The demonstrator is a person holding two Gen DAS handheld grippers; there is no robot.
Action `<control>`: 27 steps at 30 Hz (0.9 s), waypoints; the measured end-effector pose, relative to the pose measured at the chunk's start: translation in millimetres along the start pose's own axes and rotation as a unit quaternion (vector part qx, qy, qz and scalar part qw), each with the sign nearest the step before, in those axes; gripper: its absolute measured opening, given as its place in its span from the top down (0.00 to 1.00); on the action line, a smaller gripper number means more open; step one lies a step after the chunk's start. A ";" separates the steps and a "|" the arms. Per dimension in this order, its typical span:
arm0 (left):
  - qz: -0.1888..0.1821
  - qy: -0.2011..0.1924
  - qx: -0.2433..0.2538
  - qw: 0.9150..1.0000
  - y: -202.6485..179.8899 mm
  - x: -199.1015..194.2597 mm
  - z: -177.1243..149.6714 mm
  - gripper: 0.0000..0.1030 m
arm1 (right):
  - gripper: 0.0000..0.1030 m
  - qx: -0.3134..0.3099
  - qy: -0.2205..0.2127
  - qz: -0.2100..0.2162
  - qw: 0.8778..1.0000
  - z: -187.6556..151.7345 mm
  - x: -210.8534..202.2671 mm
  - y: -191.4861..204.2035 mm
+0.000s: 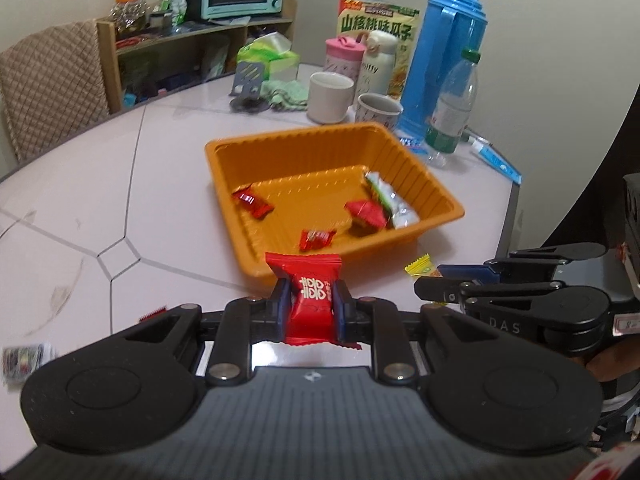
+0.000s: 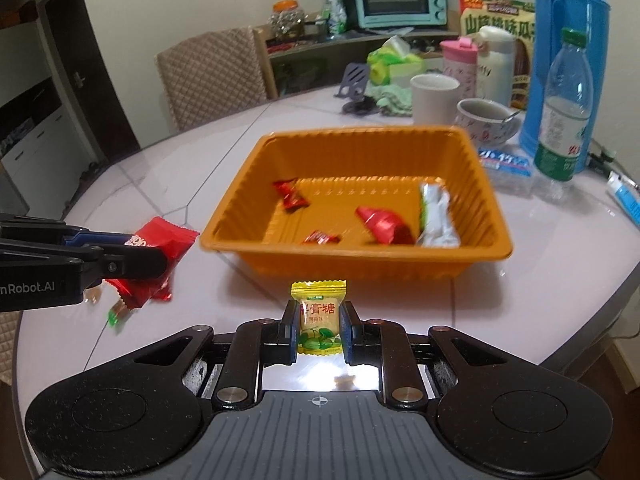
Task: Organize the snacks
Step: 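Carry the red candy and yellow candy over the orange tray with both grippers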
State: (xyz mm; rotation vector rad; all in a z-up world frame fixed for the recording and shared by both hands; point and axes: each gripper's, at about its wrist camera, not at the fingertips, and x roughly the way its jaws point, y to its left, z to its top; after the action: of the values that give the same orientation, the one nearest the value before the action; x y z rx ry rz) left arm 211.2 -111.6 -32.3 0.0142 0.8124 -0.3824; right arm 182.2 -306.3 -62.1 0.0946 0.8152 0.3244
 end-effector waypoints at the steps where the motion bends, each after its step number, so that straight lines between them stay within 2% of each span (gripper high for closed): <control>1: -0.001 -0.002 0.002 1.000 -1.6 2.6 3.8 0.81 | 0.80 0.001 -0.003 -0.002 1.000 3.8 0.1 -2.6; 9: 0.000 -0.019 0.010 1.000 -6.2 24.6 37.2 0.81 | 0.80 0.021 -0.027 -0.004 0.999 35.9 5.1 -27.0; 19: -0.003 -0.031 0.002 1.000 -1.5 57.4 80.3 0.81 | 0.80 0.049 -0.044 0.003 0.998 74.3 30.7 -44.3; 27: -0.001 -0.020 -0.007 1.000 1.2 91.0 102.3 0.81 | 0.80 0.090 -0.047 0.006 0.995 94.9 57.9 -58.2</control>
State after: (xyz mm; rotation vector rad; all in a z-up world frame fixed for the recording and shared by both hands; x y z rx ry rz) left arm 340.5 -156.4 -26.3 -0.0082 0.7756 -0.3778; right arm 302.7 -339.0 -49.6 0.2809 0.7491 0.2557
